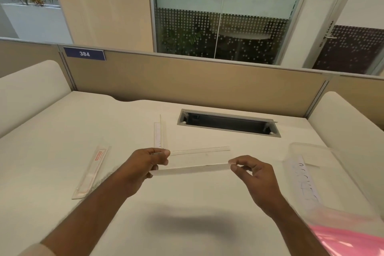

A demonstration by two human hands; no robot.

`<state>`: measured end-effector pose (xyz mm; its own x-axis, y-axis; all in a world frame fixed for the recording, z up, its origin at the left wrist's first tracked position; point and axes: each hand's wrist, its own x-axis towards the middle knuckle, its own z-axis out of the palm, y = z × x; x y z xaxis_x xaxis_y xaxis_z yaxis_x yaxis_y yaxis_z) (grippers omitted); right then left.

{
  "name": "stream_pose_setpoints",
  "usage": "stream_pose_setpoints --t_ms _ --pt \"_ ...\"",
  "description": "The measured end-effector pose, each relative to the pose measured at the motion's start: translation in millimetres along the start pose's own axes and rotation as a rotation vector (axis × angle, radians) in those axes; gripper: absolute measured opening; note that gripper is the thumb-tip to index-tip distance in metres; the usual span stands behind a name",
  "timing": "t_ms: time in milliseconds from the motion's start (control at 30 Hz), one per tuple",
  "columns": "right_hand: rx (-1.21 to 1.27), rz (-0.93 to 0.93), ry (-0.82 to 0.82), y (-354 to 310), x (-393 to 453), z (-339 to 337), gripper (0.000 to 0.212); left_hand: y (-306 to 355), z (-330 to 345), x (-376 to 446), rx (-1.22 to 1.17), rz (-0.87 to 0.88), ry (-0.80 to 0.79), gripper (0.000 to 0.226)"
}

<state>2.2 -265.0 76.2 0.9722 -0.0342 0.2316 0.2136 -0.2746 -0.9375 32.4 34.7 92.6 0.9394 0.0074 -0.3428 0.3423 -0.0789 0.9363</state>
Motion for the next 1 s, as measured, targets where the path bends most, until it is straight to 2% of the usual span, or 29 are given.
stream_pose_setpoints --t_ms 67,200,300,467,533,733,1000 --pt "0.017 0.002 0.039 0.8 2.1 1.8 0.018 2.8 2.5 0.7 -0.036 0.004 0.002 0.027" --pt "0.119 0.058 0.094 2.2 4.6 4.9 0.012 1.8 3.1 -2.0 -0.262 0.077 -0.077 0.046" --pt "0.218 0.1 0.137 -1.1 4.7 4.9 0.019 -5.5 -2.3 -6.0 -0.287 0.134 -0.147 0.052" --pt "0.256 0.16 0.169 -5.0 5.6 0.7 0.013 -18.9 -3.3 -12.9 -0.258 0.196 -0.045 0.072" --pt "0.27 0.182 0.166 -6.9 6.3 -0.4 0.012 -23.0 -1.6 -16.2 -0.231 0.218 0.017 0.063" --pt "0.242 0.233 0.102 -14.2 9.0 -3.2 0.013 -27.2 -0.7 -18.1 -0.146 0.28 0.057 0.021" --pt "0.179 0.314 0.09 -26.3 13.5 -6.2 0.011 -27.6 -8.7 -14.7 -0.142 0.236 0.037 0.018"
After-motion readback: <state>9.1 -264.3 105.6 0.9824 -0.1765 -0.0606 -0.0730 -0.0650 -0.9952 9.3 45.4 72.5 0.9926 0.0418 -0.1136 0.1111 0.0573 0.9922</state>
